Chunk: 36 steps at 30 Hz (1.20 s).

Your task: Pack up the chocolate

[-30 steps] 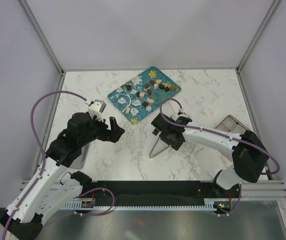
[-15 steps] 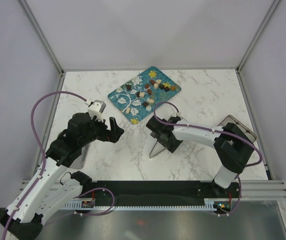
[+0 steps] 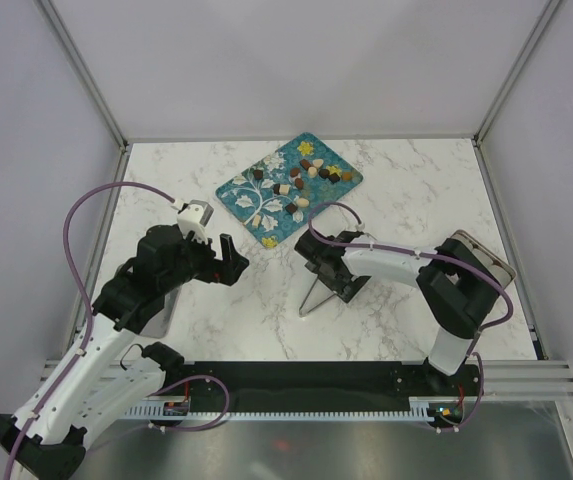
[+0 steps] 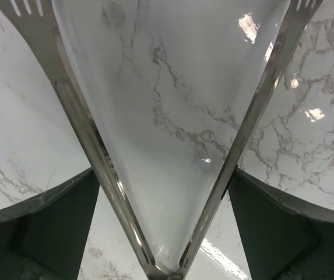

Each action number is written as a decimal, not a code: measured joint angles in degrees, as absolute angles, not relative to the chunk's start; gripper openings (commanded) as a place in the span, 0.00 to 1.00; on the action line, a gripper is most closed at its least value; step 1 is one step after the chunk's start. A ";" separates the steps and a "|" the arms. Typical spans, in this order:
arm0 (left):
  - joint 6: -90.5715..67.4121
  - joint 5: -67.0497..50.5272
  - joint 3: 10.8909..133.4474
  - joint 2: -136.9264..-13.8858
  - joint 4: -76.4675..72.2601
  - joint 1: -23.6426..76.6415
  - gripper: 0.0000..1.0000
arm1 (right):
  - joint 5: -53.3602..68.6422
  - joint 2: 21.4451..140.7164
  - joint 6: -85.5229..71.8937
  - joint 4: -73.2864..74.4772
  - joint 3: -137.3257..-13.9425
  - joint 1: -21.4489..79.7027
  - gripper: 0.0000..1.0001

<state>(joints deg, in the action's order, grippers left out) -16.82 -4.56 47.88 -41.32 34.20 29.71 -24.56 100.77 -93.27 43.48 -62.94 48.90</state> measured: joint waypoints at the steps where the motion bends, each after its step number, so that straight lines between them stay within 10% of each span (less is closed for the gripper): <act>1: -16.82 -4.56 47.86 -41.34 34.20 29.71 1.00 | -24.53 101.10 -93.12 43.59 -62.94 48.56 0.98; 36: -16.82 -4.49 47.59 -42.00 34.22 29.71 1.00 | -25.76 106.80 -86.52 48.73 -69.43 47.46 0.79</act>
<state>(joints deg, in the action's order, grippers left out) -16.82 -4.49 47.59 -42.00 34.22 29.71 -25.76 106.80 -86.52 48.73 -69.43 47.46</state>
